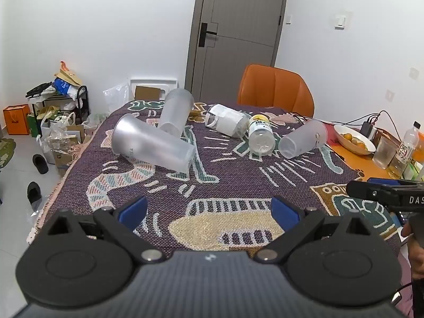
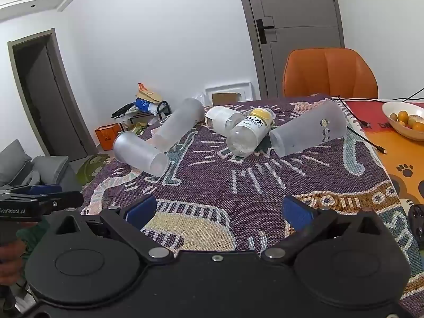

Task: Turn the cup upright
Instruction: 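Move the right tool toward the lying Vitamin C bottle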

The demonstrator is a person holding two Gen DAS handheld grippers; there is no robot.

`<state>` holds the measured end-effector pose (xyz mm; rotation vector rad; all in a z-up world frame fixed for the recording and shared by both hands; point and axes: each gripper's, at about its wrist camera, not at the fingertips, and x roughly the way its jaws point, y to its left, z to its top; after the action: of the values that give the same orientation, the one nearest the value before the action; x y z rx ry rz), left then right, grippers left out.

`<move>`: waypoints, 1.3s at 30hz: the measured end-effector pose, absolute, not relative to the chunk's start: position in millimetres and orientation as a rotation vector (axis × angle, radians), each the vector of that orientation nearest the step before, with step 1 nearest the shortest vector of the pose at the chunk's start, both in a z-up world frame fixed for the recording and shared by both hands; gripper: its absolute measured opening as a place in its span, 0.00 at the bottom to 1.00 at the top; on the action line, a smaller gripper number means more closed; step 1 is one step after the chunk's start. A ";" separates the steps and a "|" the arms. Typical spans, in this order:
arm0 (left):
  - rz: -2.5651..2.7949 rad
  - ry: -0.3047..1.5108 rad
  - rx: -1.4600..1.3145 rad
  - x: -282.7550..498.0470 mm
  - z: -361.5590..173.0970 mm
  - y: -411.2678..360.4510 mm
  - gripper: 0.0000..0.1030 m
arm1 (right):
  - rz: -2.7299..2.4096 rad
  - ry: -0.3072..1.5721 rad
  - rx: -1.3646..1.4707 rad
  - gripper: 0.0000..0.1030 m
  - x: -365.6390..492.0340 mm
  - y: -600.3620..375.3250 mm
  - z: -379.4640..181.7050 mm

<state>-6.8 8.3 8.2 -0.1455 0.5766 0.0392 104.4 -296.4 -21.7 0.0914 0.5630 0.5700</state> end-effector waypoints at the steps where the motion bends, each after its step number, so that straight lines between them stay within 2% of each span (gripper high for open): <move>1: 0.039 0.577 -0.148 -6.9 7.8 8.8 0.96 | 0.568 0.557 0.093 1.00 104.0 -296.6 -22.1; 14: 0.013 0.584 -0.152 14.8 -5.7 8.7 0.96 | 0.578 0.578 0.091 1.00 122.3 -276.9 -26.6; 39: 0.009 0.605 -0.130 106.9 -1.8 0.5 0.96 | 0.516 0.591 0.161 1.00 201.7 -289.3 -29.2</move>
<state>106.9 0.5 -1.8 -0.1298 0.6048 0.0088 201.7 -289.3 -29.2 0.1609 0.5914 0.5158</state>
